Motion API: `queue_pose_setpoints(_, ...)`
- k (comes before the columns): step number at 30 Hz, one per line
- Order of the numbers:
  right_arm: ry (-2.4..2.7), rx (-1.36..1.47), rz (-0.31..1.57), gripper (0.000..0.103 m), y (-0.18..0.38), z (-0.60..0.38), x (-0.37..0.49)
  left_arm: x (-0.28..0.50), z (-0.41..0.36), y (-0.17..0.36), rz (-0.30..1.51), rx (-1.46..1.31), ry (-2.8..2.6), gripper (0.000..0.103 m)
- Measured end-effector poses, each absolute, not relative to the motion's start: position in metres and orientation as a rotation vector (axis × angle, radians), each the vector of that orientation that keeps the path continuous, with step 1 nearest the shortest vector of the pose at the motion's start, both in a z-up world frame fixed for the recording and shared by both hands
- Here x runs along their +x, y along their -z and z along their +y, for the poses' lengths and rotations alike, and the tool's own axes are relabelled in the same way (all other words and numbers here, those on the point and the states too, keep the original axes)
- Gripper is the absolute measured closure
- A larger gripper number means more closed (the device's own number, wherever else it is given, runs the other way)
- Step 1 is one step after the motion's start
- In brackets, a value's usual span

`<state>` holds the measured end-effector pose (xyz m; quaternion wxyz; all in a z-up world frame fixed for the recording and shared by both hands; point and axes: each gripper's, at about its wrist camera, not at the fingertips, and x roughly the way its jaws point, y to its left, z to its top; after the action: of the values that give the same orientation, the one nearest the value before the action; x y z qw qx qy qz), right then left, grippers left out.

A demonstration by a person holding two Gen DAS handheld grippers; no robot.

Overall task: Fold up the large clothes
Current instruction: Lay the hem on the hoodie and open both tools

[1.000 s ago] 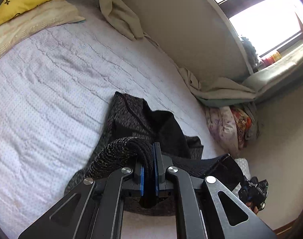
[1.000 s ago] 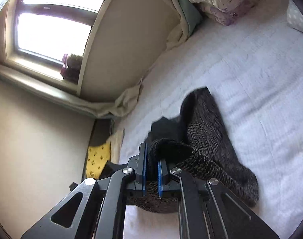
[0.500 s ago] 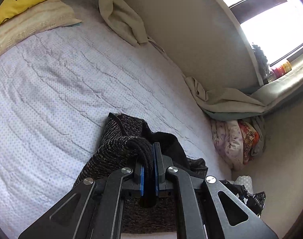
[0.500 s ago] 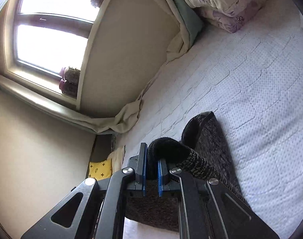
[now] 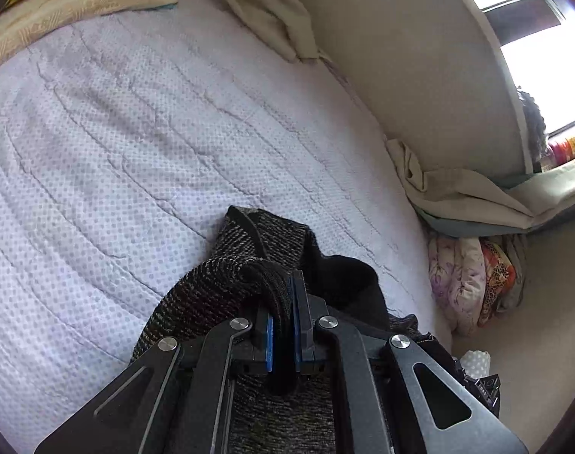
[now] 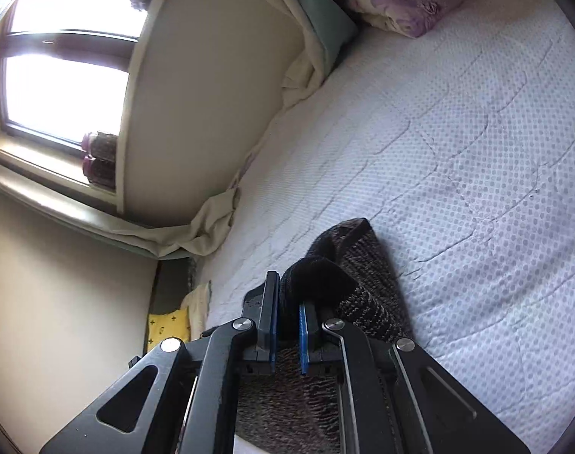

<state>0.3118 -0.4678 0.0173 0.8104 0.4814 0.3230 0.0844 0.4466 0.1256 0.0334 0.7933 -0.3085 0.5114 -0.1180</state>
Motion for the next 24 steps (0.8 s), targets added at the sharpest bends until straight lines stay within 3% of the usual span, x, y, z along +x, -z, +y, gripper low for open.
queue_pose_setpoints(14, -0.069, 0.908, 0.807, 0.098, 0.033, -0.462, 0.346, 0.476, 0.103, 0.022, 1.192, -0.575, 0.158, 0.09)
queue_pose_setpoints(20, -0.029, 0.847, 0.832, 0.093, 0.037, -0.453, 0.352, 0.475, 0.095, 0.024, 1.201, -0.514, 0.177, 0.071)
queue_pose_setpoints(22, -0.017, 0.831, 0.833, 0.086, 0.034, -0.45, 0.351, 0.473, 0.096, 0.019, 1.197, -0.501, 0.174, 0.053)
queue_pose_setpoints(24, -0.003, 0.83, 0.828, 0.07, 0.03, -0.449, 0.349, 0.466, 0.098, 0.012, 1.185, -0.464, 0.155, 0.041)
